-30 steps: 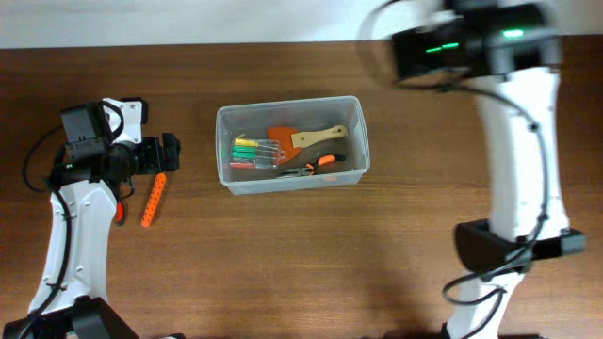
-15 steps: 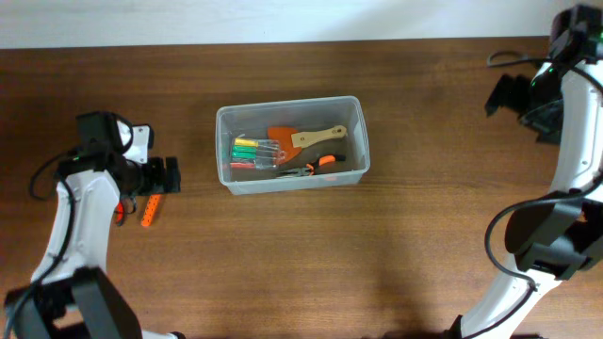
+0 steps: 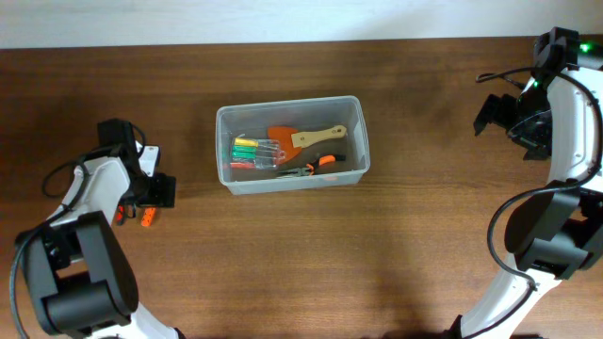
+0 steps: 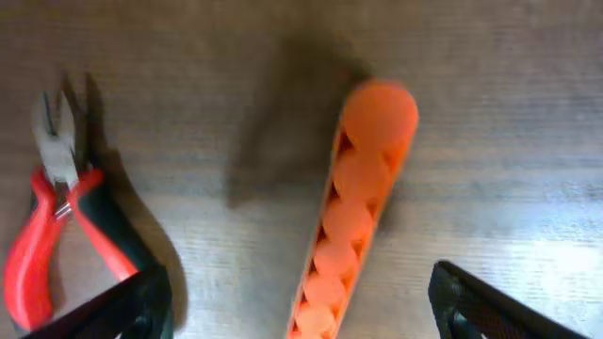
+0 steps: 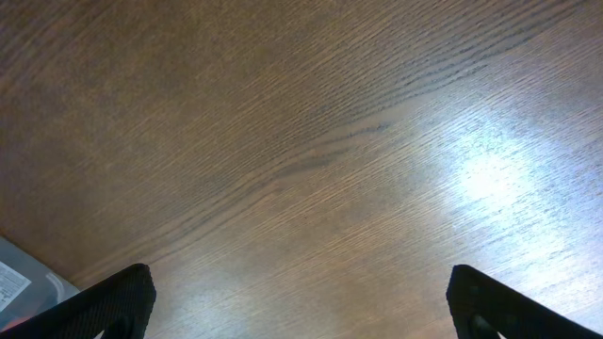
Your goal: Pack container
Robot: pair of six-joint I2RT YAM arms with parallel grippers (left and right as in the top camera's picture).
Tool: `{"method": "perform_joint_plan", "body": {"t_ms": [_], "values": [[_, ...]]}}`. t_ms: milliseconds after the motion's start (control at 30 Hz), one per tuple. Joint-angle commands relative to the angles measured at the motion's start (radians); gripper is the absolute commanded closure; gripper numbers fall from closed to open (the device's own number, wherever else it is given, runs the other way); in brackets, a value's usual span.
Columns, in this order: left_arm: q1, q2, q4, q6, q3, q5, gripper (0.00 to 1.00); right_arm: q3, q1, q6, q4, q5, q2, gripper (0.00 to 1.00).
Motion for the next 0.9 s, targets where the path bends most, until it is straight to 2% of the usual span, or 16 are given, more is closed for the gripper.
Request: {"method": "perform_joint_plan", "body": {"t_ms": [0,167,333,467,500,633,733,867], "values": [[0.006,0.051,0.047,0.028,0.001,-0.018,0.11,-0.006,-0.001,0.013,0.003,-0.005,-0.006,0.01],[0.005,0.121,0.082,0.077,0.001,0.004,0.25,-0.006,-0.001,0.013,0.003,-0.005,-0.006,0.01],[0.002,0.136,0.087,0.076,0.002,0.005,0.69,-0.006,-0.001,0.013,0.003,-0.005,-0.006,0.01],[-0.012,0.135,0.078,0.076,0.026,0.005,0.95,-0.006,-0.001,0.013,0.002,-0.005,-0.006,0.01],[-0.017,0.135,0.064,0.076,0.04,0.005,0.98,-0.006,-0.001,0.013,0.002,-0.005,-0.006,0.01],[-0.051,0.135,-0.06,0.076,0.167,0.004,0.98,-0.006,-0.001,0.013,0.002,-0.005,-0.006,0.01],[-0.108,0.134,-0.277,0.085,0.422,0.004,0.98,-0.006,-0.001,0.013,0.003,-0.005,-0.006,0.01],[-0.234,0.134,-0.469,0.2,0.809,0.003,0.98,-0.006,-0.001,0.013,0.003,-0.005,-0.006,0.01]]}}
